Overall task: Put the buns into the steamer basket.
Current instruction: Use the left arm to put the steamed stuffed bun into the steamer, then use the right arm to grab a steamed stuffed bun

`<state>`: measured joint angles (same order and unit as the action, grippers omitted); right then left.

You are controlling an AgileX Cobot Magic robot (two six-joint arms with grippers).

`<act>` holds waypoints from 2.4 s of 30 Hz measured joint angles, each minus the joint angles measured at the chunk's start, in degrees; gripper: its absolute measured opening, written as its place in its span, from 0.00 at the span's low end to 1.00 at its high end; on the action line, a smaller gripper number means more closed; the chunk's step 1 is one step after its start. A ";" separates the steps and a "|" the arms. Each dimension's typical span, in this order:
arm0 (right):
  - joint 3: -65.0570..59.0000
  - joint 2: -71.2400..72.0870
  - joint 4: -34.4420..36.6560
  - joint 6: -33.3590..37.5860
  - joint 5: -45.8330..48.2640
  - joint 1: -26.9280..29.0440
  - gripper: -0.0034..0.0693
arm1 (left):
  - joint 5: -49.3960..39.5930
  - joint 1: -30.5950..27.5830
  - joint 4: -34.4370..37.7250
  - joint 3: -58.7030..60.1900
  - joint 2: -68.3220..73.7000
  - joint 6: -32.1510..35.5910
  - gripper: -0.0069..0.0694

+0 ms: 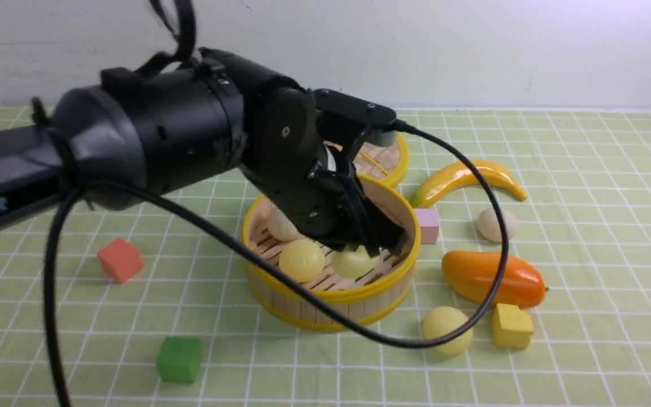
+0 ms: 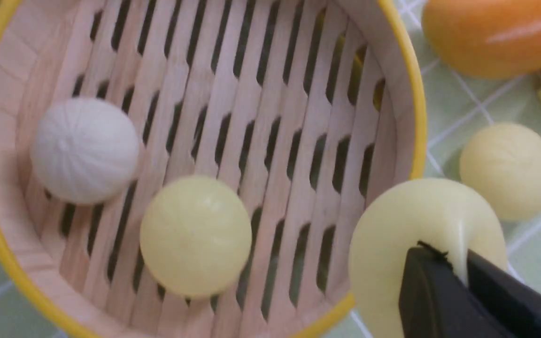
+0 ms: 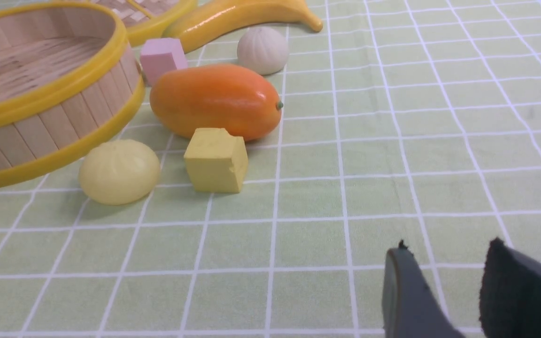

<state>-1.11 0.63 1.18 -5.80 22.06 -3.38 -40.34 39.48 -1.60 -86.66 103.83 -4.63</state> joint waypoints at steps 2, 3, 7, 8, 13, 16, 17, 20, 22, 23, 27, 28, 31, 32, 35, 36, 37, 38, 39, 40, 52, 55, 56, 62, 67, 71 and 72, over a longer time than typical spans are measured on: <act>0.00 0.00 0.00 0.00 0.00 0.00 0.38 | 0.50 0.00 -1.15 -1.13 2.26 0.04 0.08; 0.00 0.00 0.00 0.00 0.00 0.00 0.38 | 0.69 0.00 -2.40 -2.91 5.67 0.04 0.08; 0.00 0.00 0.00 0.00 0.00 0.00 0.38 | 0.70 -0.31 -4.21 -5.86 11.76 -0.08 0.08; 0.00 0.00 0.00 0.00 0.00 0.00 0.38 | 0.70 -0.40 -4.48 -6.48 12.94 -0.43 0.09; 0.00 0.00 0.00 0.00 0.00 0.00 0.38 | 1.43 -1.79 -4.89 -7.85 15.03 -1.40 0.20; 0.00 0.00 0.00 0.00 0.00 0.00 0.38 | 1.15 -2.39 -4.62 -8.16 15.03 -1.62 0.34; 0.00 0.00 0.00 0.00 0.00 0.00 0.38 | 1.02 -2.39 -4.62 -8.16 15.03 -1.61 0.35; 0.00 0.00 0.00 0.00 0.00 0.00 0.38 | -0.03 -2.39 -4.36 -8.18 15.03 -3.02 0.54; 0.00 0.00 0.00 0.00 0.00 0.00 0.38 | -0.77 -2.39 -4.07 -8.18 14.92 -3.98 0.60; 0.00 0.00 0.00 0.00 0.00 0.00 0.38 | -1.83 -2.39 -3.73 -8.18 14.31 -4.79 0.67; 0.00 0.00 0.00 0.00 0.00 0.00 0.38 | -5.57 -2.39 -2.24 -8.18 8.95 -5.30 0.78; 0.00 0.00 0.00 0.00 0.00 0.00 0.38 | -6.36 -2.39 -1.74 -8.18 6.73 -5.36 0.77; 0.00 0.00 0.00 0.00 0.00 0.00 0.38 | -7.39 -2.32 0.89 -7.23 -1.36 -5.39 0.68; 0.00 0.00 0.00 0.00 0.00 0.00 0.38 | -7.28 -2.32 1.60 -6.39 -3.80 -5.34 0.62; 0.00 0.00 0.00 0.00 0.00 0.00 0.38 | -5.81 -2.28 2.90 -0.51 -12.74 -4.80 0.39; 0.00 0.00 0.00 0.00 0.00 0.00 0.38 | -5.00 -2.22 3.22 1.79 -16.01 -4.62 0.33; 0.00 0.00 0.00 0.00 0.00 0.00 0.38 | -3.31 -2.22 3.44 5.75 -19.35 -4.50 0.22; 0.00 0.00 0.00 0.00 0.00 0.00 0.38 | -1.94 -2.22 3.65 8.66 -22.76 -4.44 0.16; 0.00 0.00 0.00 0.00 0.00 0.00 0.38 | -0.32 -2.22 3.83 11.77 -25.48 -4.44 0.10; 0.00 0.00 0.00 0.00 0.00 0.00 0.38 | 1.95 -2.22 4.02 15.81 -28.96 -4.44 0.07; 0.00 0.00 0.00 -0.10 -0.06 0.00 0.38 | 32.75 -2.22 7.50 60.27 -68.47 -4.44 0.07; -0.11 0.00 6.53 -4.05 -1.51 0.00 0.38 | 37.24 -2.22 9.61 69.03 -78.80 -4.44 0.07; -0.20 0.00 7.19 -4.38 -1.51 0.00 0.38 | 37.41 -2.22 9.62 69.78 -79.29 -4.44 0.07; -0.50 0.00 26.08 -12.06 -15.88 0.00 0.38 | 37.77 -2.22 10.04 77.64 -87.45 -4.44 0.07; 5.31 -2.52 34.25 -10.72 -12.02 -1.32 0.32 | 37.58 -2.22 10.04 81.88 -87.95 -4.44 0.07; 19.33 -15.44 30.07 -1.10 4.66 -3.53 0.22 | 35.85 -2.22 10.04 83.08 -87.95 -4.44 0.07; 20.10 -17.23 29.78 -0.57 6.51 -3.62 0.21 | 35.85 -2.22 10.04 83.15 -87.95 -4.44 0.07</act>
<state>18.99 -16.60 30.96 -6.38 28.57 -7.01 -4.50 37.26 8.44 -3.51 15.88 -9.07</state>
